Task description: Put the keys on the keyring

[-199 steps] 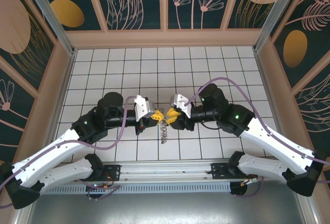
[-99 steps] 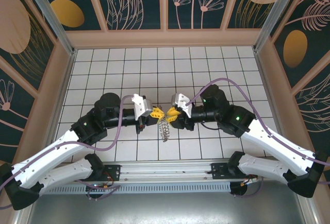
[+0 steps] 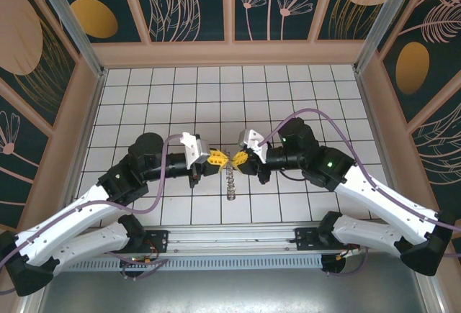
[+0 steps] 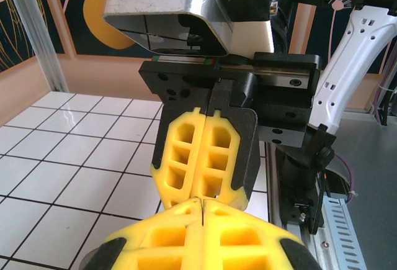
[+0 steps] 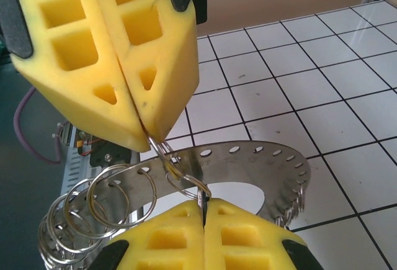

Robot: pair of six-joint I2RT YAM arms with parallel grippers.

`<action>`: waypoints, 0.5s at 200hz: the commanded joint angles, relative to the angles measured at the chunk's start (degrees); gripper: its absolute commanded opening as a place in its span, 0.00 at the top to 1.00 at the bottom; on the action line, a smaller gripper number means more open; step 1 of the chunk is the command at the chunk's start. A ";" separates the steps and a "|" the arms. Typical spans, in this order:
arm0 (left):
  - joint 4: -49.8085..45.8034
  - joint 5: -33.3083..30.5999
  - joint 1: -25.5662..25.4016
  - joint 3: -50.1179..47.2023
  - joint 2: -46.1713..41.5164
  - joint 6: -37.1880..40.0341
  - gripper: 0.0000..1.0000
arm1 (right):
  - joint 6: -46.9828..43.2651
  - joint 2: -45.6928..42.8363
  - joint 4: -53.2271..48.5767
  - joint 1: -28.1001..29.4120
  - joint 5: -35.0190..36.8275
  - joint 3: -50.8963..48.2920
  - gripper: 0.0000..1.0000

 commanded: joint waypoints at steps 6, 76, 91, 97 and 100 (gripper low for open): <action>6.09 2.24 -0.23 -0.15 -1.52 -1.68 1.00 | 0.60 1.58 -0.06 -0.62 2.86 -0.04 1.00; 6.42 1.60 -0.25 -0.96 -1.91 -1.55 1.00 | 1.01 1.53 0.40 -0.66 3.48 0.08 0.78; 6.45 1.45 -0.21 -0.97 -1.95 -1.49 1.00 | 1.59 -0.86 1.24 -0.62 3.66 -0.98 0.70; 6.50 1.45 -0.22 -1.08 -2.00 -1.41 1.00 | 2.05 -2.07 1.77 -0.59 3.89 -1.57 0.66; 6.54 1.39 -0.25 -1.06 -2.03 -1.35 1.00 | 2.20 -2.75 2.03 -0.61 4.00 -1.88 0.64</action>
